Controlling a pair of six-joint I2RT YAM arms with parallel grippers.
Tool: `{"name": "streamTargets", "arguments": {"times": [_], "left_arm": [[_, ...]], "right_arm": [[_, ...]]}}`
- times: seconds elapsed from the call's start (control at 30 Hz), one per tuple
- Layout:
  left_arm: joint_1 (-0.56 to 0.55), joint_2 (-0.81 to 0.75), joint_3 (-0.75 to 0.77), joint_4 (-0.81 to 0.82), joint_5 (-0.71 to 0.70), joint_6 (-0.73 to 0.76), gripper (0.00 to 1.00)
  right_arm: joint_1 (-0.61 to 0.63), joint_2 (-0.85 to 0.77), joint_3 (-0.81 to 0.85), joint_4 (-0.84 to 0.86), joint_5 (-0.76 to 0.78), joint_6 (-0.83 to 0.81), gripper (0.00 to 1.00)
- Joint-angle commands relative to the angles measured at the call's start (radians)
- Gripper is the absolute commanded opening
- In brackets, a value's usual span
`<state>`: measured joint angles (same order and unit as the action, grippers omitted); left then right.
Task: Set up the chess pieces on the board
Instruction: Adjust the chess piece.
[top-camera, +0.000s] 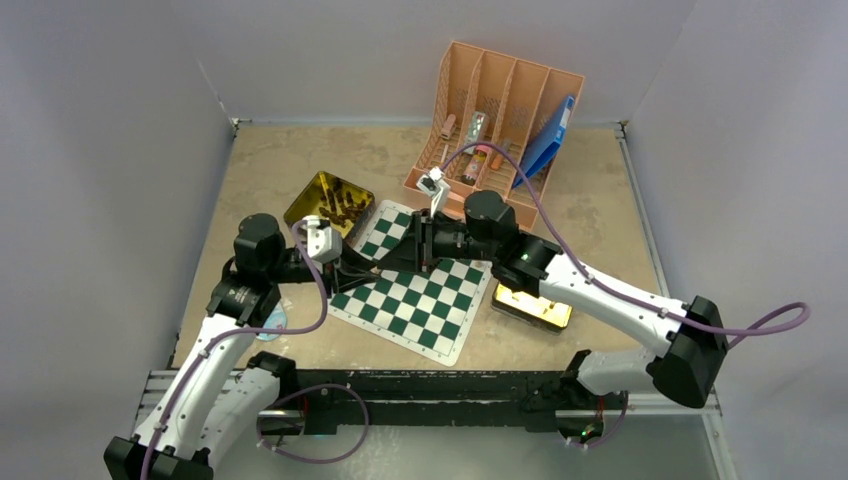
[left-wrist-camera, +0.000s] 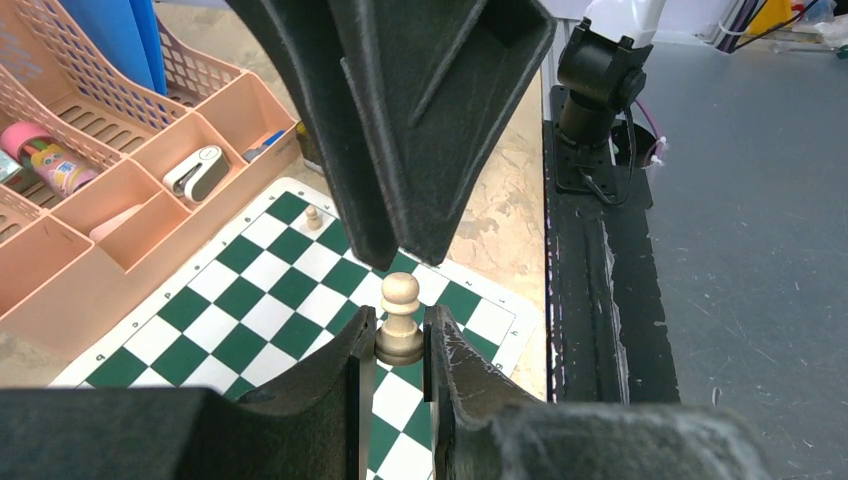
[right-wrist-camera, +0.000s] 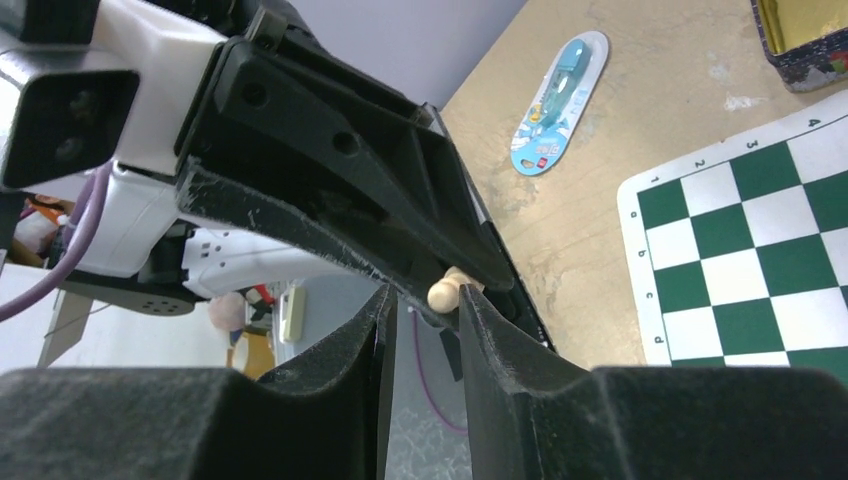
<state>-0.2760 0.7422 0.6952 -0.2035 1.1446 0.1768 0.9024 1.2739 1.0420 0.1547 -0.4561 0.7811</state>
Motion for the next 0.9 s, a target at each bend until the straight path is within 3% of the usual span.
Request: {"name": "streamTargets", "arguments": {"times": [0.0, 0.37, 0.53, 0.77, 0.87], "left_arm": [[0.000, 0.001, -0.006, 0.033, 0.010, 0.022, 0.00], [0.000, 0.011, -0.010, 0.029, -0.001, 0.026, 0.00], [0.000, 0.013, -0.010, 0.021, -0.022, 0.023, 0.00], [0.000, -0.008, -0.004, -0.011, -0.086, -0.052, 0.58], [0.000, -0.043, -0.018, -0.018, -0.114, -0.086, 0.63]], "right_arm": [[0.018, 0.034, 0.080, -0.038, 0.043, -0.030, 0.31], [0.045, 0.086, 0.119, -0.100, 0.075, -0.071, 0.25], [0.046, 0.089, 0.121, -0.120, 0.089, -0.096, 0.03], [0.047, 0.018, 0.089, -0.235, 0.279, -0.161, 0.04], [0.046, -0.011, 0.067, -0.299, 0.435, -0.189, 0.06]]}}
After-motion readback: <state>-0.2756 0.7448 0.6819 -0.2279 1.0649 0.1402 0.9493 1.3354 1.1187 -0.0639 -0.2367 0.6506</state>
